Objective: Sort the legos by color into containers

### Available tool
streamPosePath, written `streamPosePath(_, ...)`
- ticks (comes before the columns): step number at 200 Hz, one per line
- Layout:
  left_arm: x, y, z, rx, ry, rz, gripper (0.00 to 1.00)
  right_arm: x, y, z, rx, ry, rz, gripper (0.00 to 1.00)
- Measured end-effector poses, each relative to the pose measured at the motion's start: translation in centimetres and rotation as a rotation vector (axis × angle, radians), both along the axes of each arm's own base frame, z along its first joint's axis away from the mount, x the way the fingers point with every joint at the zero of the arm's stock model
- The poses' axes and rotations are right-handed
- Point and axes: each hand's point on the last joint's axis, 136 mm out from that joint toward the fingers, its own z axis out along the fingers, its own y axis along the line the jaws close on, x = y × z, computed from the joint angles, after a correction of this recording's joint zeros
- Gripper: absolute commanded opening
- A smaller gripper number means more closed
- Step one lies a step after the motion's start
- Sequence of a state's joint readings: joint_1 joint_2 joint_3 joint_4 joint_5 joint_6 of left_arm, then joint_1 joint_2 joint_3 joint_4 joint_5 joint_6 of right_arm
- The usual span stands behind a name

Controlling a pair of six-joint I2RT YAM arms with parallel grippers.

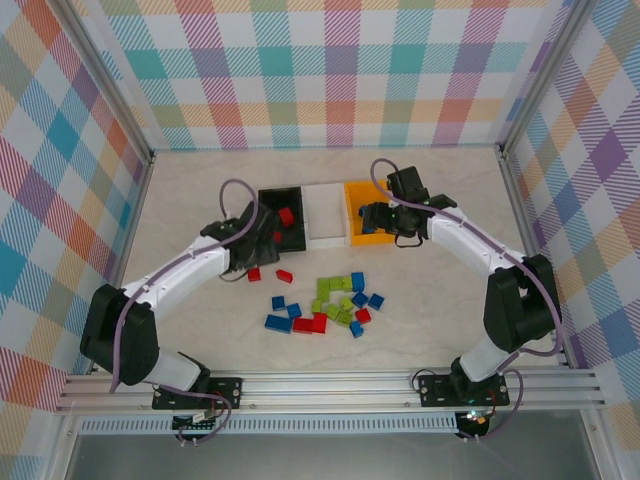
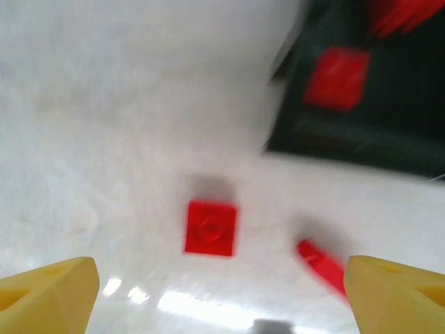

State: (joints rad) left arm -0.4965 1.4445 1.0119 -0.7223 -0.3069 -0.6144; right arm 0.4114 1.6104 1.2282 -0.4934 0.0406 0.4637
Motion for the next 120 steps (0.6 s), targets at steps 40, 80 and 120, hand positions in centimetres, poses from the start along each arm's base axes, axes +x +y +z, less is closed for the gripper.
streamPosePath(40,-2.0,1.0,-4.8,0.029,0.115,0.010,0.90,0.0,0.0,0.0,0.000,0.000,-0.001,0.71)
streamPosePath(80,-0.7,0.9,-7.4,0.042,0.133,0.026,0.80,0.0,-0.2,0.5,0.005,-0.011,-0.005,0.70)
streamPosePath(120,0.4,0.3,-8.3,0.019,0.126,0.019,0.59,0.0,-0.3,1.7,0.017,-0.039,-0.006,0.70)
